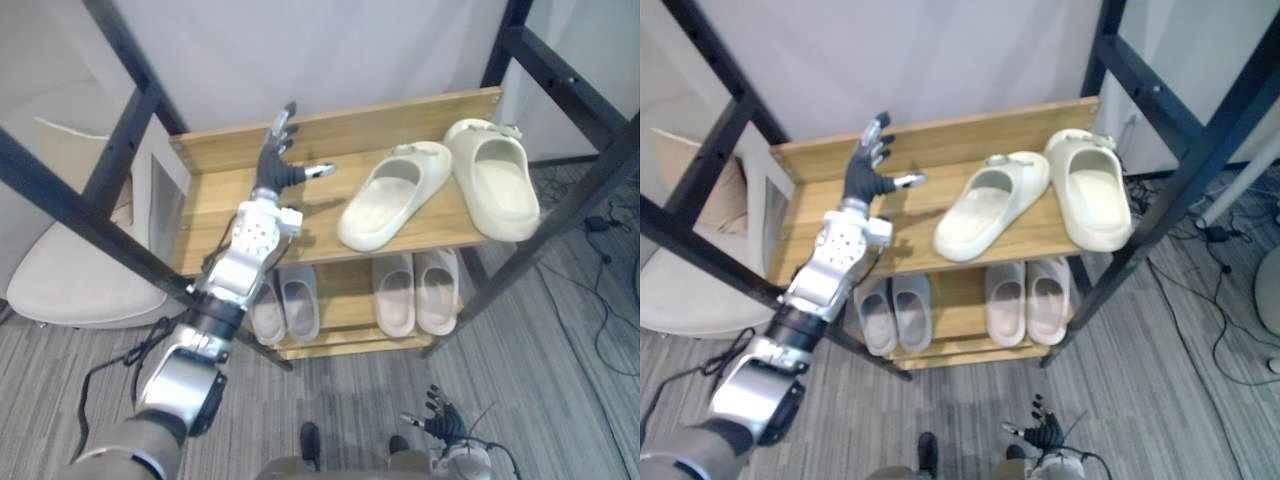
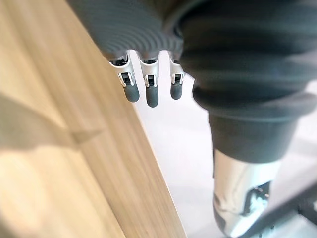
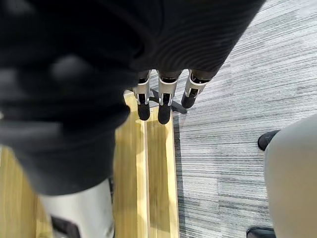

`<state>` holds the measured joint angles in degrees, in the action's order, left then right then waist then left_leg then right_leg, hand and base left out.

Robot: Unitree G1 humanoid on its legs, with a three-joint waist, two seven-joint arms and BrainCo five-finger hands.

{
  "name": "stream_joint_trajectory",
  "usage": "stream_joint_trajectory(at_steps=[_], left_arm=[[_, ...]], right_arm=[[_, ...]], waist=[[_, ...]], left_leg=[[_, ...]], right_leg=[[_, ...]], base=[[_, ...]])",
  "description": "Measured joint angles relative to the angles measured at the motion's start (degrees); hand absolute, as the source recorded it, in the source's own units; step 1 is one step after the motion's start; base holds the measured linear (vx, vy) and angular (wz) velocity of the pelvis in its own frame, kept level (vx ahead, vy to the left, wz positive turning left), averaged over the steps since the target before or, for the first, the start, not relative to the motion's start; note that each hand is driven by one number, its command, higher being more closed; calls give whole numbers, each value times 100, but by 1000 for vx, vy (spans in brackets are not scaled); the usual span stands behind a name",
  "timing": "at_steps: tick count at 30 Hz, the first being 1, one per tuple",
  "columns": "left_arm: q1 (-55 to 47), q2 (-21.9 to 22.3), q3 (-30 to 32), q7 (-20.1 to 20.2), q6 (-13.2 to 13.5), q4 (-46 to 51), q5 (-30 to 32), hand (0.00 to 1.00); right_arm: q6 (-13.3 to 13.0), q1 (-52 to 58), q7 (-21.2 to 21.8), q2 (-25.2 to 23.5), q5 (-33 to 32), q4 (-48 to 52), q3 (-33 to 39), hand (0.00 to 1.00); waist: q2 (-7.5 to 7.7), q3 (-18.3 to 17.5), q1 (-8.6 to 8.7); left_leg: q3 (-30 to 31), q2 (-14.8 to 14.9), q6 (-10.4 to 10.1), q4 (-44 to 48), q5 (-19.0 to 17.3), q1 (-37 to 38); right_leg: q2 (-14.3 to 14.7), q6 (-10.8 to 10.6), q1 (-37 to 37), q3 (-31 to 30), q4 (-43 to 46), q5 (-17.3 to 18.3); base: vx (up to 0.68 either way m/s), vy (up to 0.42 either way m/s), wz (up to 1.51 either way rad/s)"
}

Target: Organize the slippers on the shoe rack

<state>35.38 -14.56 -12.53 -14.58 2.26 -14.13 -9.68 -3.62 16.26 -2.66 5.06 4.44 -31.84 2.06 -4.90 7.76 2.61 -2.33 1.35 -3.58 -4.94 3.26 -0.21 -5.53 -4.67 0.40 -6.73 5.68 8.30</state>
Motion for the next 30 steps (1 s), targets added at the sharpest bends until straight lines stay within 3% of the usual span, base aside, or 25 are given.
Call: stream_joint_trajectory(at_steps=[9,15,30], left_arm=[[-748,475,-106,131,15,427,-250,0],[-941,540,-339,240,15,426,-282,0],[-1173,952,-994,491,-18,85,-280,0]], right_arm=[[11,-58,-17,-22,1,-271,-53,0],[16,-57,-60,-37,8,-370,-226,0],[17,-217,-77,-77,10,-739,-286,0]], waist=[[190,-131,-84],[313,-342,-87],[438,-447,-83]], left_leg=[[138,-4,-2,0,2,18],[187,10,-6,-39,6,30],[204,125,-30,-92,31,150]], right_leg=[[-3,5,91,132,-7,22],[7,16,176,230,-117,11],[112,104,389,281,-358,-108]], base=[[-3,-8,6],[9,-13,7],[1,-7,1]])
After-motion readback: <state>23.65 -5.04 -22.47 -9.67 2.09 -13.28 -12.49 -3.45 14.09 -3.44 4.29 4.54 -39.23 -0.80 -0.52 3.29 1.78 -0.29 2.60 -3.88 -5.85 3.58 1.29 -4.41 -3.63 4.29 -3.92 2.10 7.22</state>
